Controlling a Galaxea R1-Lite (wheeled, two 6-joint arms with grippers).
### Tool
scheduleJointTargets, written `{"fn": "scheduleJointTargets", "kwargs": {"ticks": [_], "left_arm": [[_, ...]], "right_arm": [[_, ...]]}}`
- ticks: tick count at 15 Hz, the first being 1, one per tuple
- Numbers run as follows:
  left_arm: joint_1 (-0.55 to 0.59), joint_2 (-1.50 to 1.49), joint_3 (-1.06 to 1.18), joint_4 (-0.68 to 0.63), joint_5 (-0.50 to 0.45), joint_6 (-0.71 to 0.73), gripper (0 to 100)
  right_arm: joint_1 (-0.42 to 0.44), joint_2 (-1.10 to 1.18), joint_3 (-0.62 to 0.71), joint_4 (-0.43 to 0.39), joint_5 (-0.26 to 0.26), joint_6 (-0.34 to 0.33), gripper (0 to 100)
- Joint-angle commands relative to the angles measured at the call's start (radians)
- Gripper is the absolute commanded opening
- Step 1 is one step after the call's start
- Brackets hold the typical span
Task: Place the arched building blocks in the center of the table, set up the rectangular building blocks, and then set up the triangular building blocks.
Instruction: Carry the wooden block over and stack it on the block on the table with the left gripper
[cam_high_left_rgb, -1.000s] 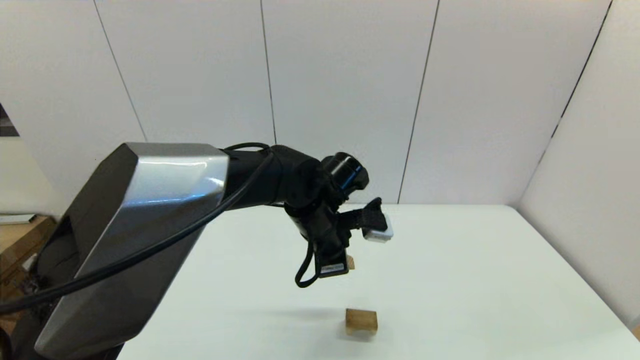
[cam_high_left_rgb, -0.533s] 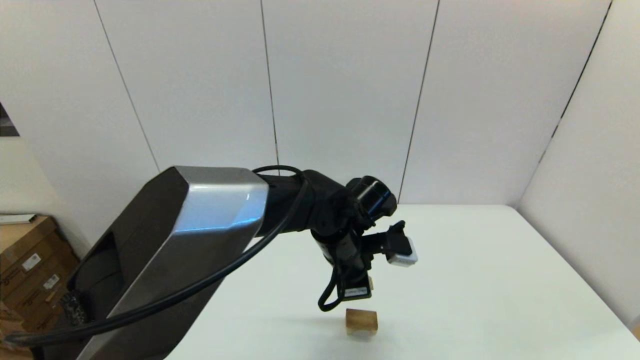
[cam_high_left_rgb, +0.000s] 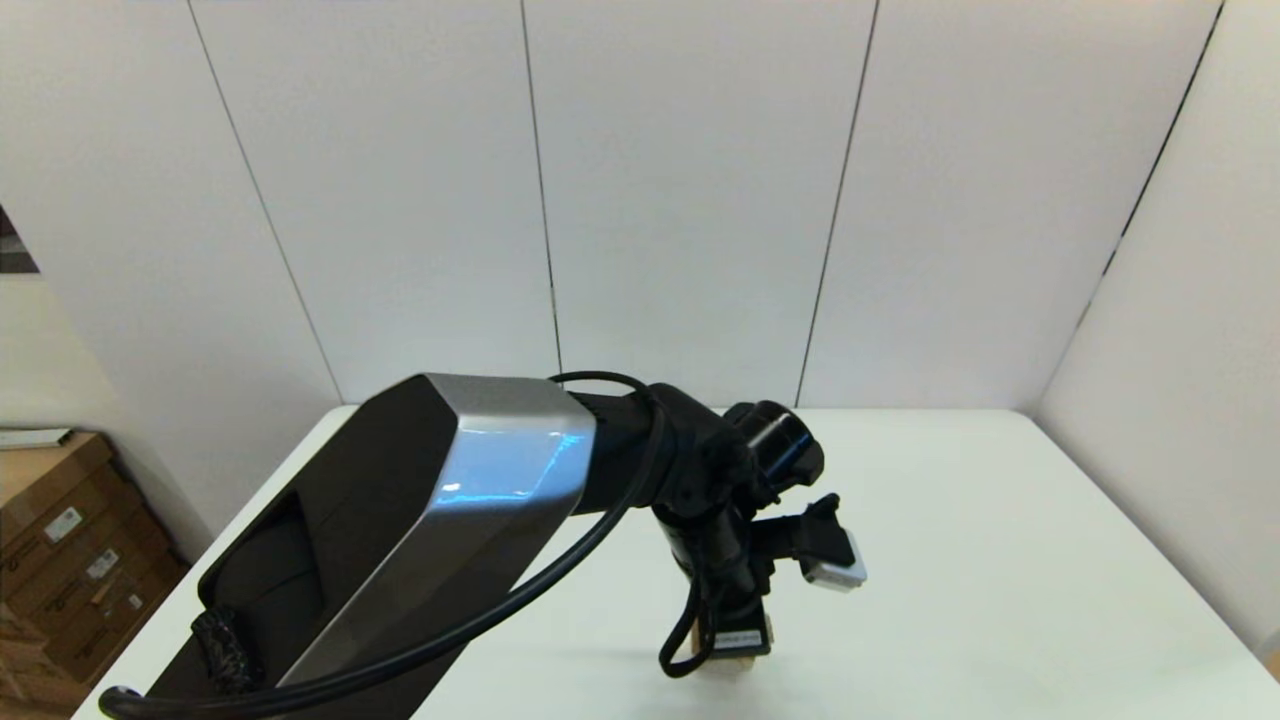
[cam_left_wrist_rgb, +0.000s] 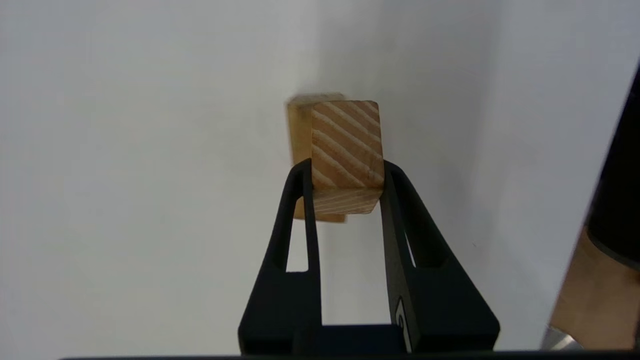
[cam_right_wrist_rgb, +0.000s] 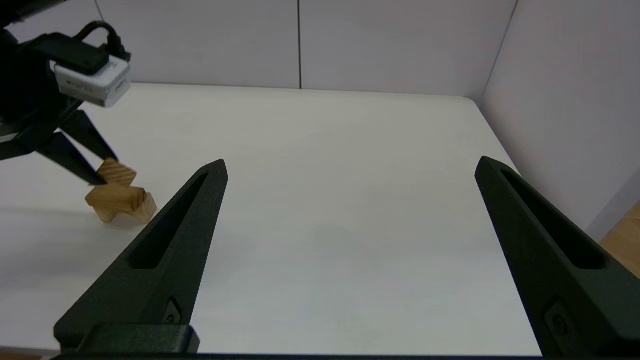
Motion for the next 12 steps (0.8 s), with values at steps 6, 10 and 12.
{"fn": "scheduleJointTargets", "kwargs": {"ticks": [6,10,12], "left_arm": [[0.021,-0.005,0.014,0.047,-0.083,0.010,0],[0.050,0.002,0.014,0.048,-0.088,0.010,0],[0.050,0.007,0.014,0.048,-0.105,0.007,0]], "right_arm": [[0.000,0.000,0.002,0.000,0.001,0.000,100],[0.000,0.000,0.002,0.000,0.001,0.000,100],[0.000,0.000,0.002,0.000,0.001,0.000,100]]}}
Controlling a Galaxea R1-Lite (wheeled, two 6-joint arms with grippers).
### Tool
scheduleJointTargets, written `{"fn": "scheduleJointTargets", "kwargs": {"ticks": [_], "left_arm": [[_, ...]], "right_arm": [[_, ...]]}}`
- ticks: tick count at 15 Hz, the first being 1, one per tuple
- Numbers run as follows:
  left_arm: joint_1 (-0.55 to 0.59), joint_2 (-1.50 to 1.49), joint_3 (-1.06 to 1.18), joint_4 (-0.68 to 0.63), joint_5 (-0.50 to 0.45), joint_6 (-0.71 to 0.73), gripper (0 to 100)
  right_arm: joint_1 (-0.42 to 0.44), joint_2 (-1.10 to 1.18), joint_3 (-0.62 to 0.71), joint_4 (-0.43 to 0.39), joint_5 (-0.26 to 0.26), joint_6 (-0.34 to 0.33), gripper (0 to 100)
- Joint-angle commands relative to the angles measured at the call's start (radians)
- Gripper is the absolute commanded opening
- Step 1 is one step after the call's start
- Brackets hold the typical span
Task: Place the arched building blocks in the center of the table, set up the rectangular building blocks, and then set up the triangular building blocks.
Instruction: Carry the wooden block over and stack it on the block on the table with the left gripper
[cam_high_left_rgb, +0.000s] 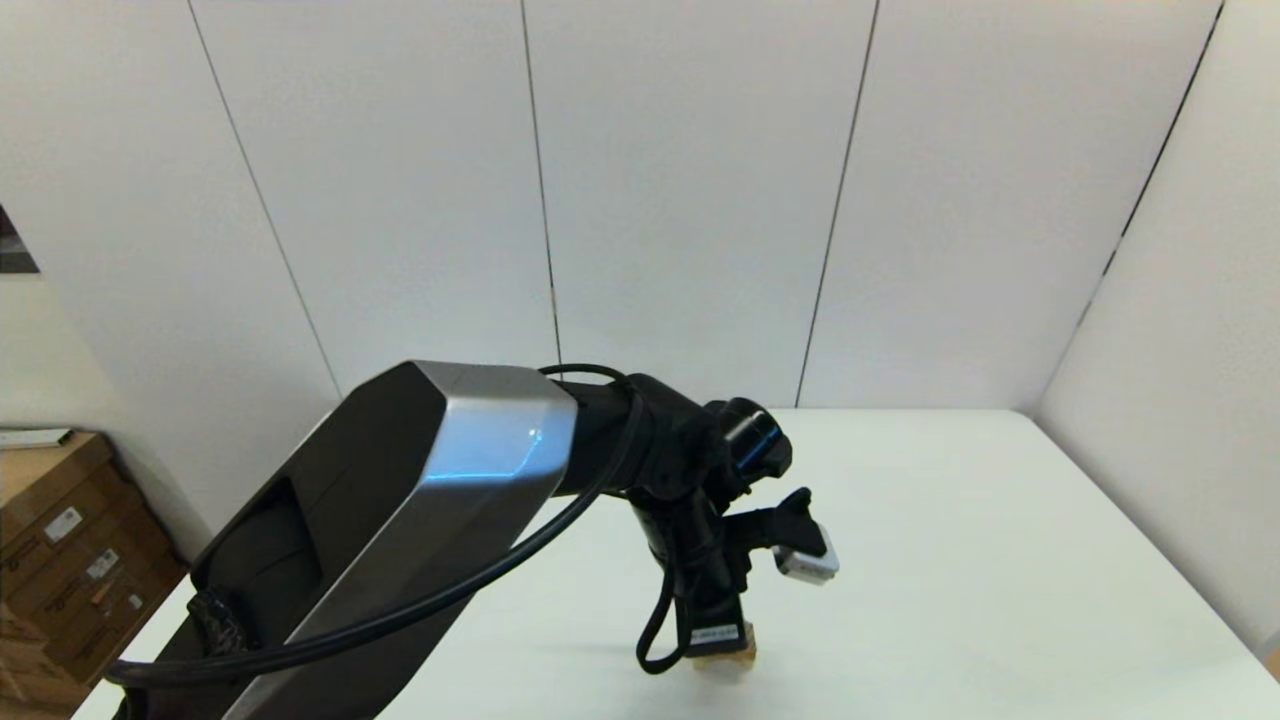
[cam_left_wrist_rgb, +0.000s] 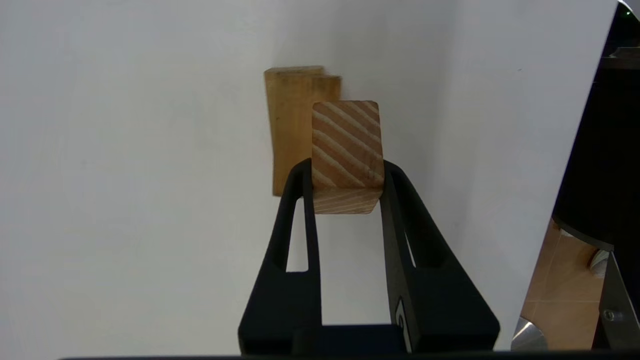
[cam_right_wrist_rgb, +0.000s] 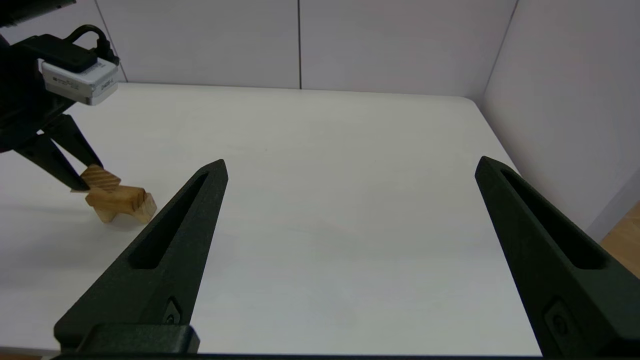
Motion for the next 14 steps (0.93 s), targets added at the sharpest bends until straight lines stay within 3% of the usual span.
{"fn": "scheduleJointTargets", "kwargs": {"ticks": [1,14], "left_arm": [[0.004,0.015,-0.001,0.001,-0.026,0.002,0],[0.016,0.052,-0.006,-0.033,-0.027,0.002,0]], "right_arm": [[0.000,0.000,0.002,-0.001,0.000,0.000,100],[0.000,0.000,0.002,-0.001,0.000,0.000,100]]}}
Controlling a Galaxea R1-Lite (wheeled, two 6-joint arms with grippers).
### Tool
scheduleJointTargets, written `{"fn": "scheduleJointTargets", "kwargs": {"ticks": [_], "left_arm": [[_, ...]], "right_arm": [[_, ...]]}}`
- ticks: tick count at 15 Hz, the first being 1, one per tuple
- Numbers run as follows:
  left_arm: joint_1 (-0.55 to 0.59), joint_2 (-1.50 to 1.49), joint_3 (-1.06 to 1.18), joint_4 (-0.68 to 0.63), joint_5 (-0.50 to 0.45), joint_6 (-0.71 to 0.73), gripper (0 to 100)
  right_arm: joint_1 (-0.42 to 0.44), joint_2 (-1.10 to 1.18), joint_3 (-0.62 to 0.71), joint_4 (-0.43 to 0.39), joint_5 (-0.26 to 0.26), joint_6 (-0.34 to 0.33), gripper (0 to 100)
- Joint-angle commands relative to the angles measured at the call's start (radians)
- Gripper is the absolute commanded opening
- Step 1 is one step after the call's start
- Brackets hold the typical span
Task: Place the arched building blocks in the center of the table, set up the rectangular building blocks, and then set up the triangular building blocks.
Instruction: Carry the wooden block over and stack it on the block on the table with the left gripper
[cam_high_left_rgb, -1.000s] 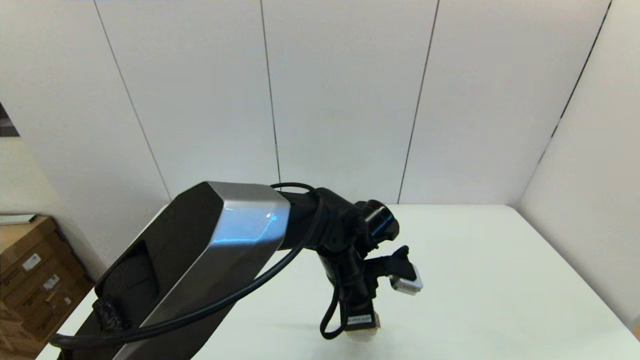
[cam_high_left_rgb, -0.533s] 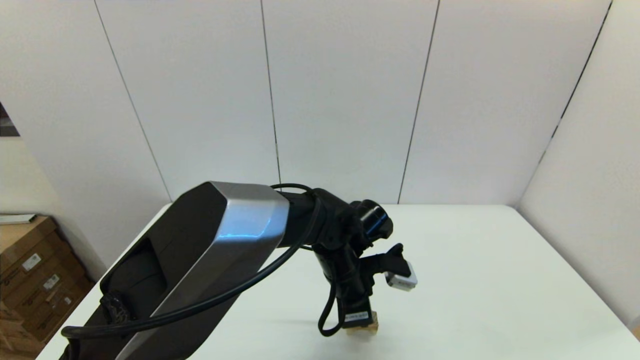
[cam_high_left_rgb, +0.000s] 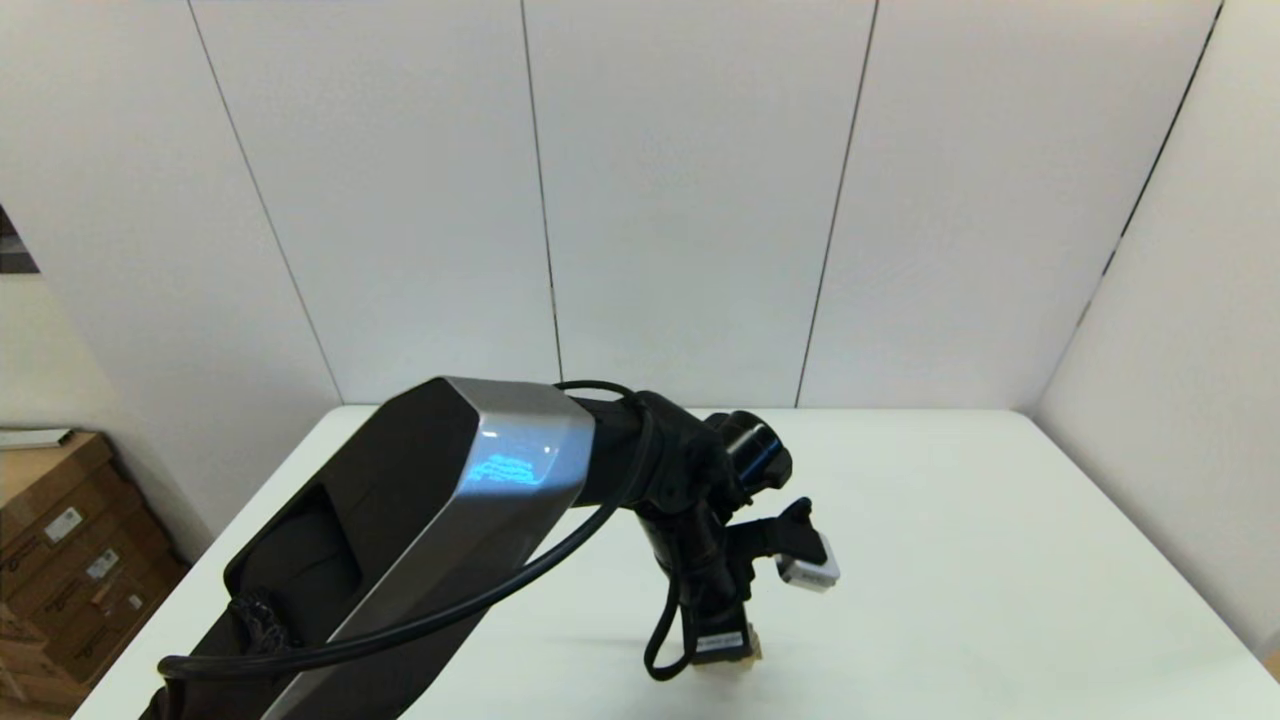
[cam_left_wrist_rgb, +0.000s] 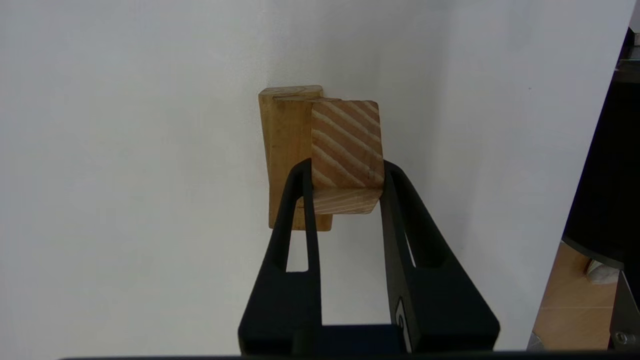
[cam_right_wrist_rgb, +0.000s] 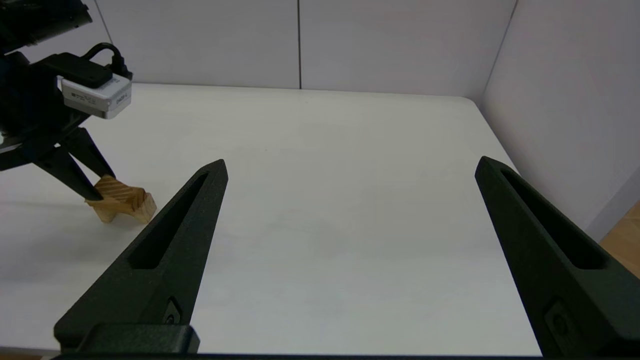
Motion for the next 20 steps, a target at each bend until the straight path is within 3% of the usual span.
{"fn": "scheduleJointTargets", "kwargs": {"ticks": [1,20], "left_arm": [[0.014,0.009,0.000,0.004,0.001,0.005,0],[0.023,0.025,0.000,-0.033,0.005,0.009,0]], "right_arm": [[0.000,0.000,0.002,0.000,0.000,0.000,100],[0.000,0.000,0.002,0.000,0.000,0.000,100]]}}
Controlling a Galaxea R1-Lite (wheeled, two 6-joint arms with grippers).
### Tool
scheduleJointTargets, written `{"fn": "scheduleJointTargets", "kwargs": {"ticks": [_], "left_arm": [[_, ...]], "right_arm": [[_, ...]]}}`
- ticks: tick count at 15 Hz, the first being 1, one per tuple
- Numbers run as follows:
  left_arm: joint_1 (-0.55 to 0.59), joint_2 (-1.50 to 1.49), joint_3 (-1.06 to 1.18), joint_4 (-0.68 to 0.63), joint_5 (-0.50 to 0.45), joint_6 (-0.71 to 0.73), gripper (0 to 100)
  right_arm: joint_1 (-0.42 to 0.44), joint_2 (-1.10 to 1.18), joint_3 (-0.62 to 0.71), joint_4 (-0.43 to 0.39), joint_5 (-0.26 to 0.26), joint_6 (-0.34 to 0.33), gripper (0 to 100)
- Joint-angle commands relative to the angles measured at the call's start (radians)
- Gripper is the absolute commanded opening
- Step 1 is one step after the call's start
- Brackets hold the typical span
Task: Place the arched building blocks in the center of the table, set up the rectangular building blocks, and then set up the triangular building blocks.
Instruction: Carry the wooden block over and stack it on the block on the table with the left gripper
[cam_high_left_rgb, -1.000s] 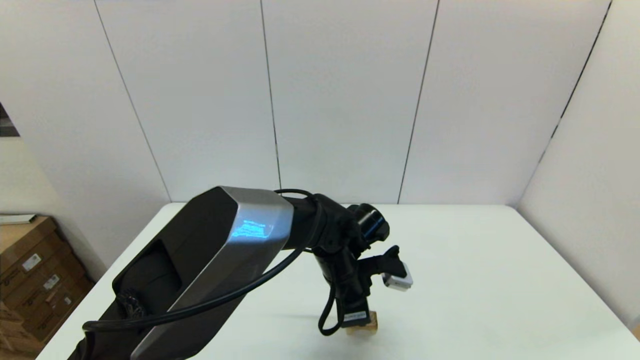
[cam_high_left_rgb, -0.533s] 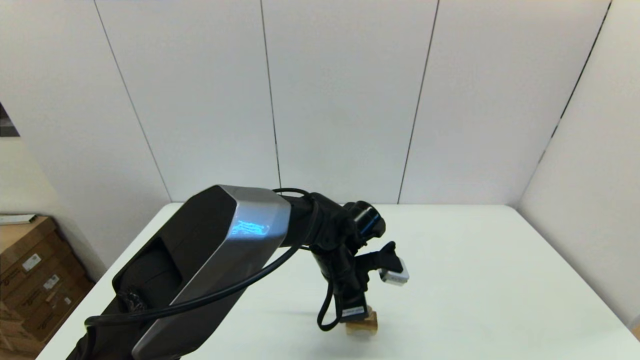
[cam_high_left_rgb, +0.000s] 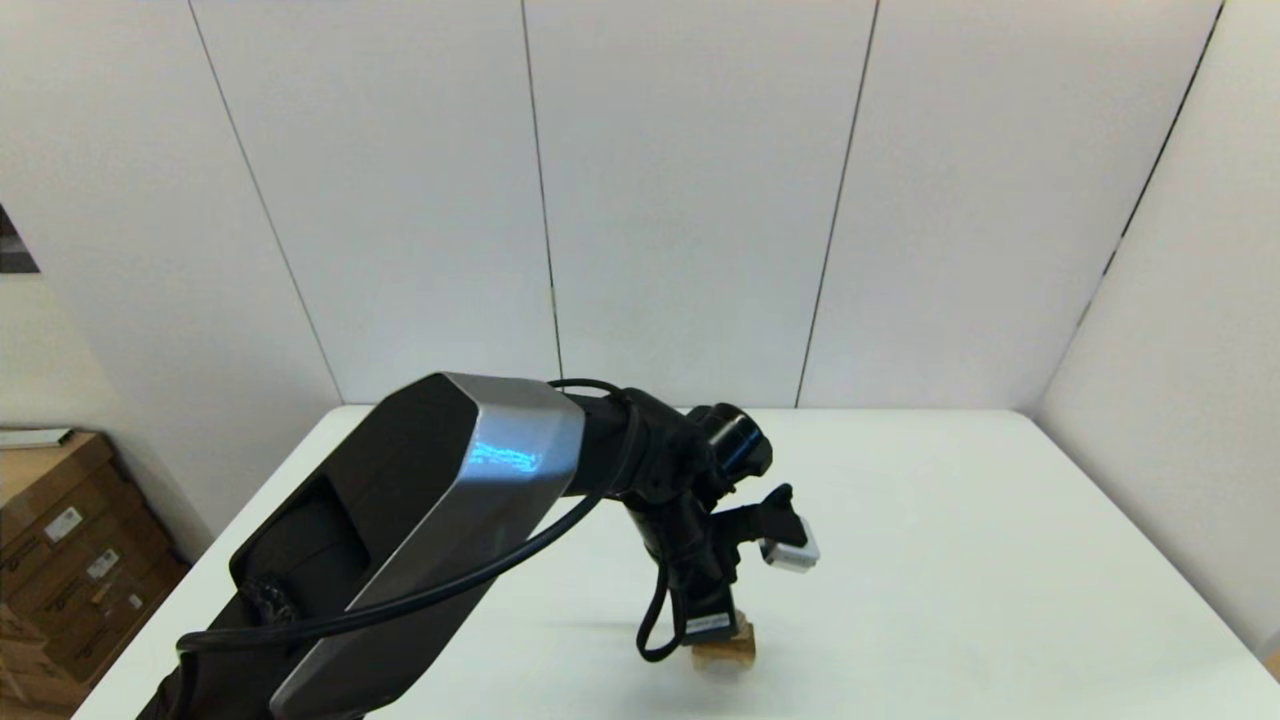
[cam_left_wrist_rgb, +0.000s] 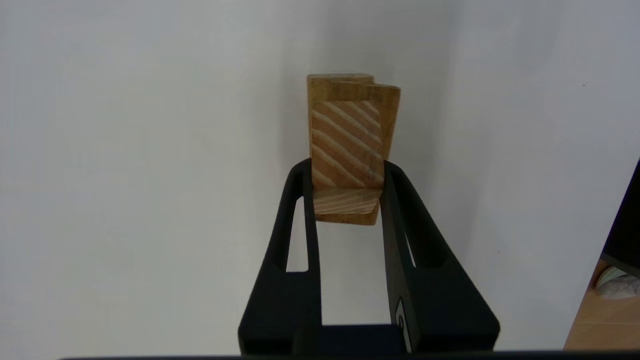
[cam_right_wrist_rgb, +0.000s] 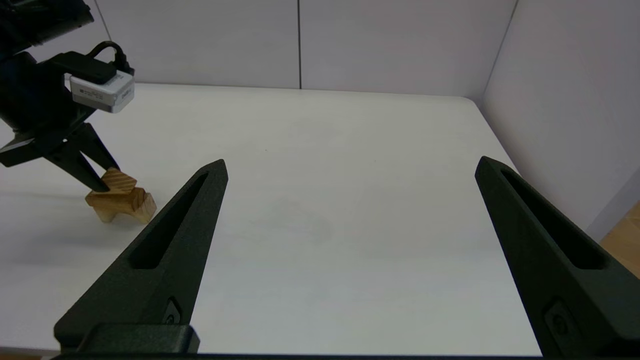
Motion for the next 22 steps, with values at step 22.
{"fn": "scheduleJointTargets", "kwargs": {"ticks": [22], "left_arm": [[-0.005,-0.002,0.002,0.017,0.002,0.006,0]], "right_arm": [[0.000,0.000,0.002,-0.001,0.000,0.000,100]]}}
